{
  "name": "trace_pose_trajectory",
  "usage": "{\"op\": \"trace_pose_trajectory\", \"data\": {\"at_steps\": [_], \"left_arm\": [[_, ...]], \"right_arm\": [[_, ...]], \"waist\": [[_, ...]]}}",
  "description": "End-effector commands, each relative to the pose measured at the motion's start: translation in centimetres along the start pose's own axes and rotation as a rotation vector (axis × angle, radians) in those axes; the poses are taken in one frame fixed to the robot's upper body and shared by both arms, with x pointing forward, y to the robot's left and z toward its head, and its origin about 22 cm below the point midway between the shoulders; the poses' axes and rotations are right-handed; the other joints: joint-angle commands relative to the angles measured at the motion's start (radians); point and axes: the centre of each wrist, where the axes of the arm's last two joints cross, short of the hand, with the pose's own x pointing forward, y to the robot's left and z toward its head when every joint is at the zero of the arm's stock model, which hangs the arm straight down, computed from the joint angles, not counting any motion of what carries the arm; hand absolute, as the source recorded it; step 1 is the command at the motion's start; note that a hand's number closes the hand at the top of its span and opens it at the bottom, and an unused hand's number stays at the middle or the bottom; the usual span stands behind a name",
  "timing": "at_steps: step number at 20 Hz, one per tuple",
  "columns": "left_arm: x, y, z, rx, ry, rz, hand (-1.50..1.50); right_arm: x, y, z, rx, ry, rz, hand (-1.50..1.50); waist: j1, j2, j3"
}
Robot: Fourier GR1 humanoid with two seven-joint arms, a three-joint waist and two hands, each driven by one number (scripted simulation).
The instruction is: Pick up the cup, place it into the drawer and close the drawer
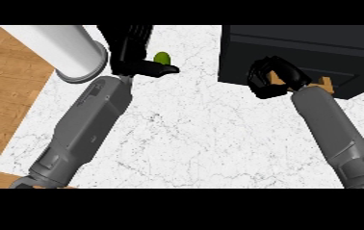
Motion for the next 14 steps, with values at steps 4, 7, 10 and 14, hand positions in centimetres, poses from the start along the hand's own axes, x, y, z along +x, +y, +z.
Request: {"op": "trace_pose_trajectory", "data": {"at_steps": [4,7,10,14], "left_arm": [[0.9,1.0,0.0,-0.03,-0.009,0.014,-1.5],[0.4,1.2,0.6,-0.032,0.01,0.028,-1.5],[0.5,1.3,0.7,-0.039,0.011,0.034,-1.5],[0.3,1.2,0.9,-0.051,0.012,0.032,-1.5]], "right_arm": [[4.1,-8.8,0.1,-0.229,0.005,0.068,1.5],[4.1,-9.5,0.7,-0.234,0.004,0.05,1.5],[4.5,-10.1,1.0,-0.227,-0.016,0.033,1.5],[3.9,-9.7,1.3,-0.214,-0.015,0.016,1.5]], "waist": [[0.055,0.023,-0.008],[0.055,0.024,-0.009],[0.072,0.021,-0.009],[0.07,0.026,-0.007]]}}
